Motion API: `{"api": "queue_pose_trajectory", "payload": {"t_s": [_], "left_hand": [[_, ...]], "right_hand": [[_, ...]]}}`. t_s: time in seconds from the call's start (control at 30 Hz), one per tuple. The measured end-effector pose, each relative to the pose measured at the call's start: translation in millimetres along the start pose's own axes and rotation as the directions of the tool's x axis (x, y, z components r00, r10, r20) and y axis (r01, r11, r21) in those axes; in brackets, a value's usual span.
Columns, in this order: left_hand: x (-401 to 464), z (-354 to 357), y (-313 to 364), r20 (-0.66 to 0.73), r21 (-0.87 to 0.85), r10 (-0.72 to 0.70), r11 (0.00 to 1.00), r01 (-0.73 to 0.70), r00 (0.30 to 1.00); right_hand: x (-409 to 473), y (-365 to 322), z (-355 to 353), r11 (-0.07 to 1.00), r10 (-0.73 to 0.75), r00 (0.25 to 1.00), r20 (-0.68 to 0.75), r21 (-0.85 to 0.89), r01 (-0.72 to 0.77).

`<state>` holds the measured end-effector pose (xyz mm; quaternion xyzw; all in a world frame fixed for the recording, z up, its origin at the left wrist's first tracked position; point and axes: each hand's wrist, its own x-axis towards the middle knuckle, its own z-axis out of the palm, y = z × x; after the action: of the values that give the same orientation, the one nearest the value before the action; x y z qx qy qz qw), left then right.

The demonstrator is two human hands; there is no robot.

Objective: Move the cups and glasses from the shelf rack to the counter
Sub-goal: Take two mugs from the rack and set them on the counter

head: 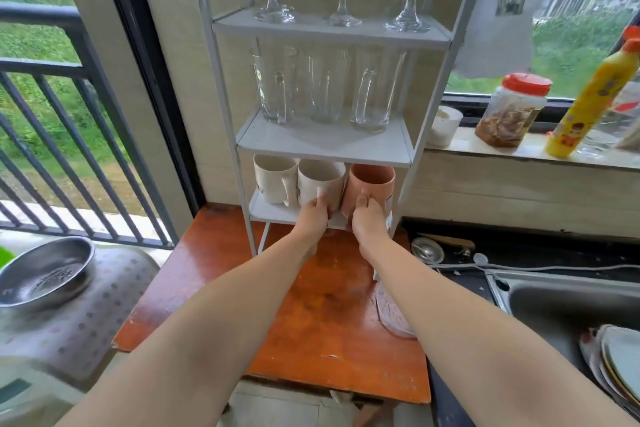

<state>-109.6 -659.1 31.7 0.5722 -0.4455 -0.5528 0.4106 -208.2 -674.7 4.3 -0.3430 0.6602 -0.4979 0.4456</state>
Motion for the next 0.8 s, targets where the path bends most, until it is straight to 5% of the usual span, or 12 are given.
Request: {"api": "queue_pose_trajectory", "payload": {"t_s": [0.33,0.8], "left_hand": [[-46.2,-15.6,-16.4,0.0,-0.012,0.074,0.997,-0.074,0.997],[-164.8,-45.6,-70.1,0.161,-0.002,0.011,1.0,-0.01,0.987]], "right_hand": [[-35.7,17.9,-5.2,0.982,-0.162,0.985,0.053,-0.091,0.166],[-177.7,80.9,-52.2,0.997,-0.073,0.989,-0.125,0.014,0.075]]}}
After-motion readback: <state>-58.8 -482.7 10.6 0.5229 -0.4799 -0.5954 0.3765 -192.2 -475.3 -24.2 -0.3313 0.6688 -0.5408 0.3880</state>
